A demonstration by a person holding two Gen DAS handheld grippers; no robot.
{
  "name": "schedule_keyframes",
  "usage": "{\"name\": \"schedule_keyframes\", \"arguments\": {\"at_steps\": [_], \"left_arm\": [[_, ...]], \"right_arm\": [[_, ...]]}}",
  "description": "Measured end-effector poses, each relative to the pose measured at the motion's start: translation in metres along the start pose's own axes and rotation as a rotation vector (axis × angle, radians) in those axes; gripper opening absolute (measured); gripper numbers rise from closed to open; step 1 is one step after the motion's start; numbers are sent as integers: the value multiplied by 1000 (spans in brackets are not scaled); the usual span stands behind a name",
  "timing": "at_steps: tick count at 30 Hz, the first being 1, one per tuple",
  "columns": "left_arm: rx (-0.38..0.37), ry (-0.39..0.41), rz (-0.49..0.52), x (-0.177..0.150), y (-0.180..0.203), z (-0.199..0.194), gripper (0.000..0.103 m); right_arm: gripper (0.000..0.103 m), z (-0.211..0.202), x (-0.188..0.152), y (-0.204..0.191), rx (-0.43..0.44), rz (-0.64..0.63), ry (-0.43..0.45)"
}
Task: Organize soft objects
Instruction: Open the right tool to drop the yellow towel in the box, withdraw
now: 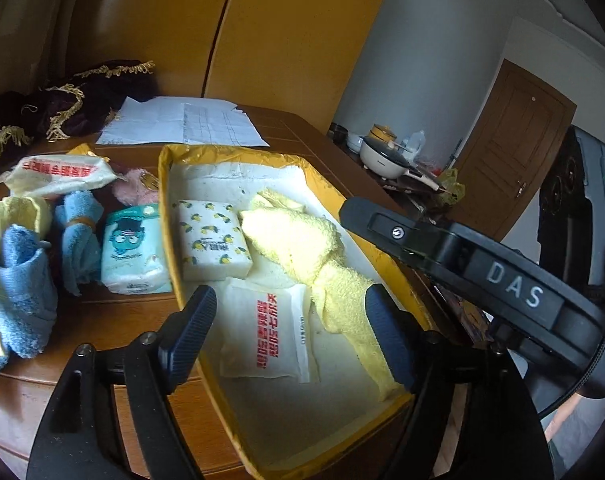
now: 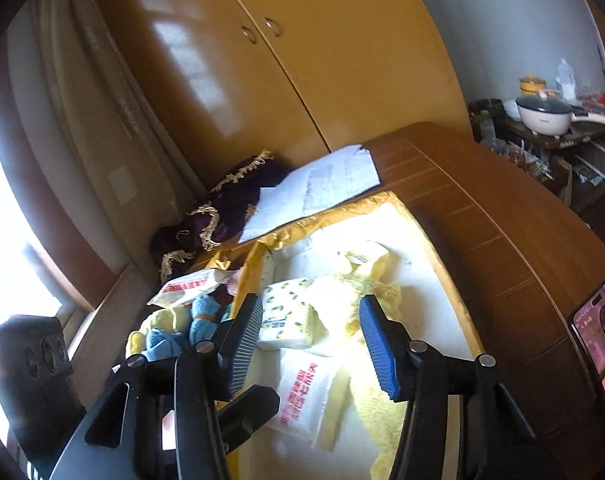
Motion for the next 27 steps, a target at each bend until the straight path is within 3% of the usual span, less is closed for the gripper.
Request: {"name": "schedule_keyframes", "arguments": {"at_steps": [4,9,16,24,27], "left_arm": [[57,65,-96,7,-35,-28,79],[247,137,-148,6,-81,-55,82],[232,70,-243,-20,-130,-71,82],[184,50,-144,-22,-132,-80,82],[195,93,-133,-16,-136,-86,82]], "right_arm": [[60,-10,-1,-43,86,-86,30],[72,-2,-20,-97,200,-175,-2],[79,20,-40,-131,237,-205,-86],[79,31,-54,-141,326,-179,-168],[79,31,-56,-146,340,-193,-177]]}}
Point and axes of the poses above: each gripper's, at about its wrist camera, not at the fingertips, and z roughly the way its jaws point, y to its right, x to its top, the point moved 6 cm from there along z, roughly the way its jaws point, and after that the axes turned 12 degrees about -z, right-handed, at the moved point
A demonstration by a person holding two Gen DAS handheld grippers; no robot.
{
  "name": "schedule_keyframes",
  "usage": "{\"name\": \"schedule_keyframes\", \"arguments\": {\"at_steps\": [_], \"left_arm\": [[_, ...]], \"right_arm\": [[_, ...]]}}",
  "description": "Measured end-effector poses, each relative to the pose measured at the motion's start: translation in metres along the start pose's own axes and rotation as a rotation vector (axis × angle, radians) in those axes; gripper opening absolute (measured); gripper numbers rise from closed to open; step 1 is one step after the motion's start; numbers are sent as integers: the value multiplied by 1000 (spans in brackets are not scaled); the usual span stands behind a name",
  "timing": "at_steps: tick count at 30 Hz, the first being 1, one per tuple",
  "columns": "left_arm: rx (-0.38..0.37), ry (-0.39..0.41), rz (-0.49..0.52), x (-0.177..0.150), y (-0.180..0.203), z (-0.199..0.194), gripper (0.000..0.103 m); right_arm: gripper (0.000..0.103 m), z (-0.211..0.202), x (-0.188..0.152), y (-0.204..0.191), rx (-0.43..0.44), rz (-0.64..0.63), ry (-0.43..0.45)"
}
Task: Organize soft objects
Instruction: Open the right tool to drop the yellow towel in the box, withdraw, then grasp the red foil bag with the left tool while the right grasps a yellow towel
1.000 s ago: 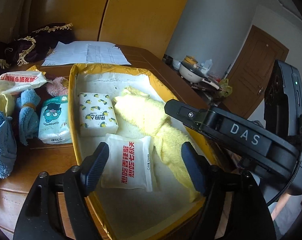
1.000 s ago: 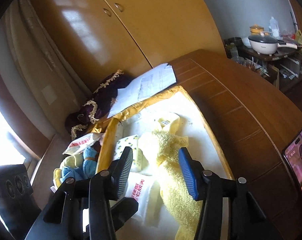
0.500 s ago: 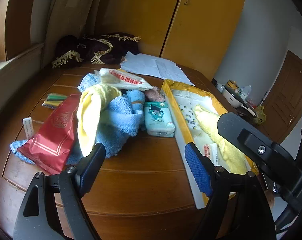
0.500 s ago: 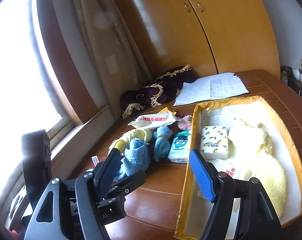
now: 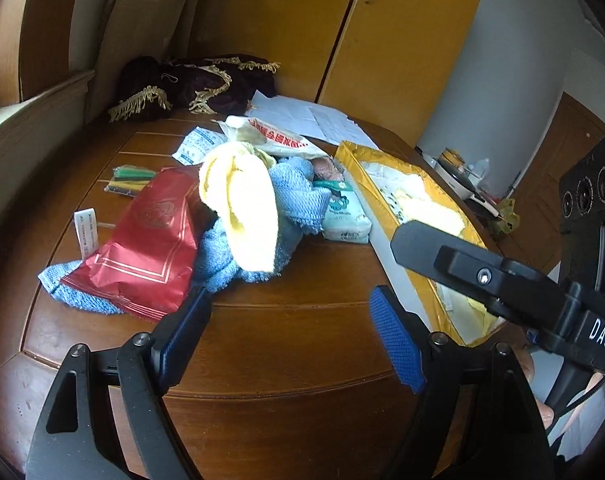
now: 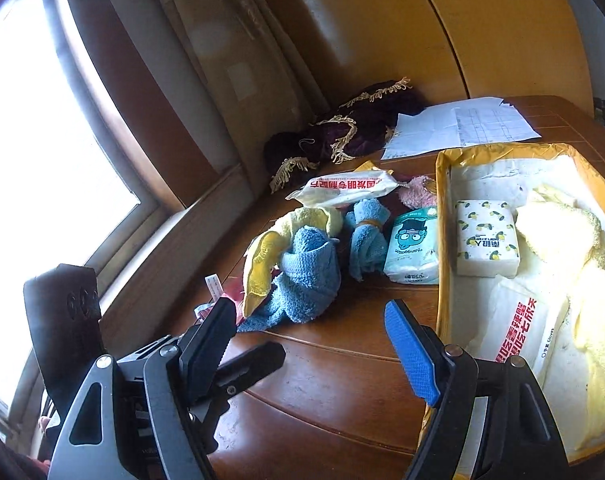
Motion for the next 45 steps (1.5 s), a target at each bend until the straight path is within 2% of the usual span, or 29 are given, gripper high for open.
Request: {"name": "schedule_keyframes", "arguments": {"at_steps": [3,9,15,18,22,29,32,36,38,39,41,45], "left_arm": [[47,71,-13,9,-11,-8,82],[71,151,-73,28,-40,-26,82],[97,182,-148,44,-73,-38,82],[112,178,-158,46,-83,-38,82],[96,149,-190,46,-91,-32,82],[84,138,-186,44,-93,-30,82],[80,143,-181,46,-90,-30,82],[77,140,-175,48,-88,-26,82],[84,143,-175,50,-87,-24,82],[90,139,-172,51,-87,-23,82],[93,130,-169,52,-86,-19,82],[94,73,-158,57,-85,-2,82]], "right_arm": [[79,4,0,-1,11,14,-12],[73,14,4,0,65,73,-48],[69,31,20,-3,137,111,-77],[68,45,29,-7,153,121,-114],[69,67,51,-6,127,138,-155],[69,120,87,10,-21,147,-223],[69,150,78,21,-60,179,-296],[71,169,60,25,-79,155,-358],[66,169,55,25,-68,151,-364],[59,166,54,24,-59,151,-360],[53,160,52,24,-18,174,-355],[48,151,53,26,47,202,-308]]}}
Point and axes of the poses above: each gripper's, at about its wrist camera, not at the fingertips, and z roughly the way its jaws point, y to its right, x to its top, the point moved 6 cm from there along z, roughly the way its jaws point, and after that the axes turned 12 degrees about -z, right-handed, at the moved point
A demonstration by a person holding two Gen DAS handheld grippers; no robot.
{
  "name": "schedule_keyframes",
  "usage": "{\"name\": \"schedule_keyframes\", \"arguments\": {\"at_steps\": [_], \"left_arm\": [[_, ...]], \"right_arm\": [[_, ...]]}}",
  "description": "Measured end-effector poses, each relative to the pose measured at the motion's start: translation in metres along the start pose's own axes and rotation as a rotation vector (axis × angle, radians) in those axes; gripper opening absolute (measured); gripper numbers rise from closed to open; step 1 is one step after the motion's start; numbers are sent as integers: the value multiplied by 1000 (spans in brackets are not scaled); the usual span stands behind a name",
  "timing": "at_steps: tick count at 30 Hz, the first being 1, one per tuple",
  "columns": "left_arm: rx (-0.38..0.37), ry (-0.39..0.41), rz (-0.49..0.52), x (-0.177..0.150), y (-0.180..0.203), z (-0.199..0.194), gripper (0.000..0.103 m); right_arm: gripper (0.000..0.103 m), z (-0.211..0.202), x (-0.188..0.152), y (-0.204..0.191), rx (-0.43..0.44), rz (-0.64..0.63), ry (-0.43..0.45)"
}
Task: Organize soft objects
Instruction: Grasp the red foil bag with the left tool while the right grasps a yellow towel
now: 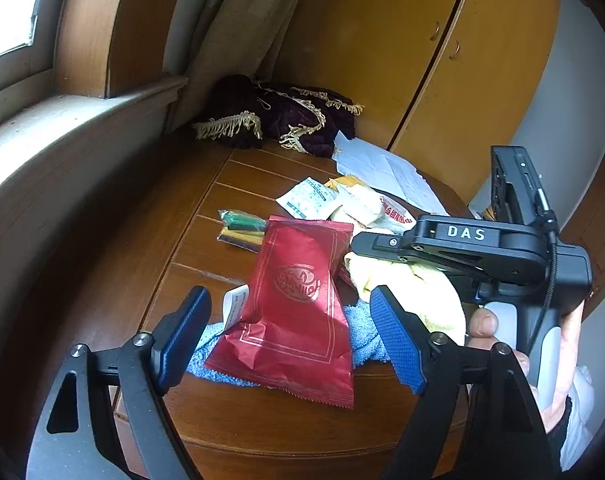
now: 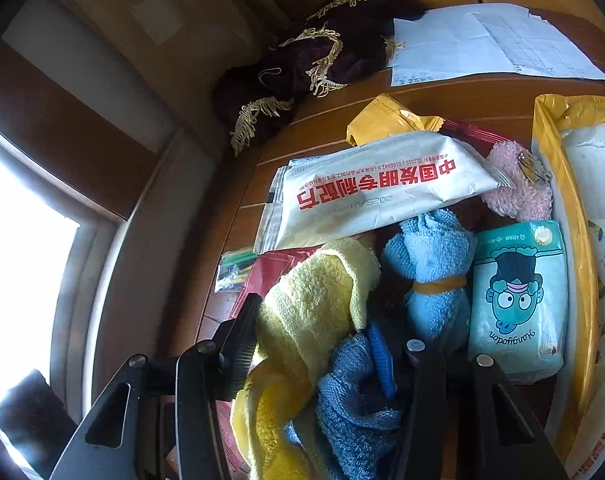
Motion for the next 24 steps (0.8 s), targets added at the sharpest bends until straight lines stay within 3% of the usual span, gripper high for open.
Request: {"name": "schedule_keyframes", "arguments": {"at_steps": [6,12,16,24], "left_arm": [[3,-112,54,-3,11,35,82],[-8,-187,30,2,11,52,82],[40,-207,117,-2,20,64,82],[119,-198,162,-3,22,77,82]], "right_arm": [[45,-29,4,-14,116,-49,109],[45,-71,4,-22,202,-104,279],[45,-92,5,-20,197,-124,377],[45,-84,5,-9,164,-79,351]]}}
Point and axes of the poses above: each gripper's, at about its wrist camera, not at the fingertips, and z roughly the way its jaws point, y to its right, x to its top, the point moved 6 cm from there along z, roughly the way its jaws point, and after that the axes turned 12 degrees about -z, right-handed, at the moved point
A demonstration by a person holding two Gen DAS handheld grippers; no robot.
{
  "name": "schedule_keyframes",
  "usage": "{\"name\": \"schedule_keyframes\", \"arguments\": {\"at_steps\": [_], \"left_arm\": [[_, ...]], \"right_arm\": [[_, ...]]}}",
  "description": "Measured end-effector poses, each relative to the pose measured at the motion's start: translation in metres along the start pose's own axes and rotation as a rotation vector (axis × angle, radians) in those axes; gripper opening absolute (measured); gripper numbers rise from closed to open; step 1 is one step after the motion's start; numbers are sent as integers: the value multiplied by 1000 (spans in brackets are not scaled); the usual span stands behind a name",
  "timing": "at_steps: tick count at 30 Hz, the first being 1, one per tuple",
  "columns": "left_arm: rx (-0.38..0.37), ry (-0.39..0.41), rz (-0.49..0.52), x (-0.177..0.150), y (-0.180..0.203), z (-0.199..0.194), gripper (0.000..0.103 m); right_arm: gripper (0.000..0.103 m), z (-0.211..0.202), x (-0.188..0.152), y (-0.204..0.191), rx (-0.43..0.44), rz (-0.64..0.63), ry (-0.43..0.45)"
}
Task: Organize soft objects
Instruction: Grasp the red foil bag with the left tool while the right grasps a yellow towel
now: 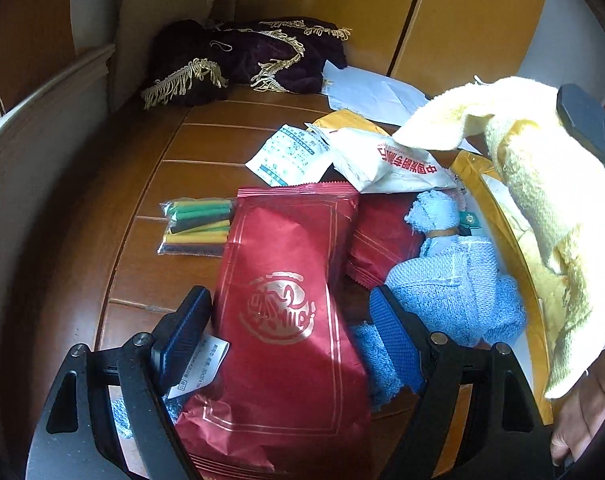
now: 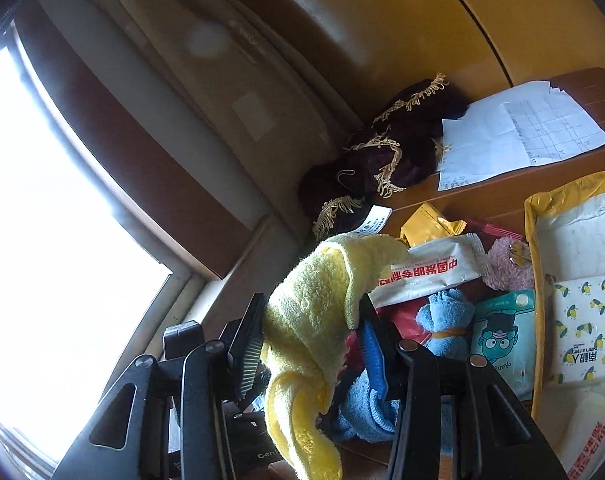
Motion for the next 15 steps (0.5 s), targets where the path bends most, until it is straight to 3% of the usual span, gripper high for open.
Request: {"name": "schedule_keyframes", "arguments": {"at_steps": [4,8,10,15], "left_arm": [[-5,-9,-22,9,-1,-1,82],[69,-29,34,11,6,10,81],[91,-42,42,9,6,17,70],[56,-43,-39,10,-4,15,60]], "right_arm": [[45,3,-4,8,-23,27,-21],[45,6,-6,14,-33,44,-32],[45,7,-6,15,-32,45,-36],[45,8,-7,13,-32,40,-39]]}}
Point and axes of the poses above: each gripper's, at about its wrist camera, not at the fingertips, and z roughly the way its jaws point, y to its right, x to its top, the point moved 6 cm from there along z, roughly the way its jaws point, and after that the axes turned 12 degrees about -z, right-handed, at the moved point
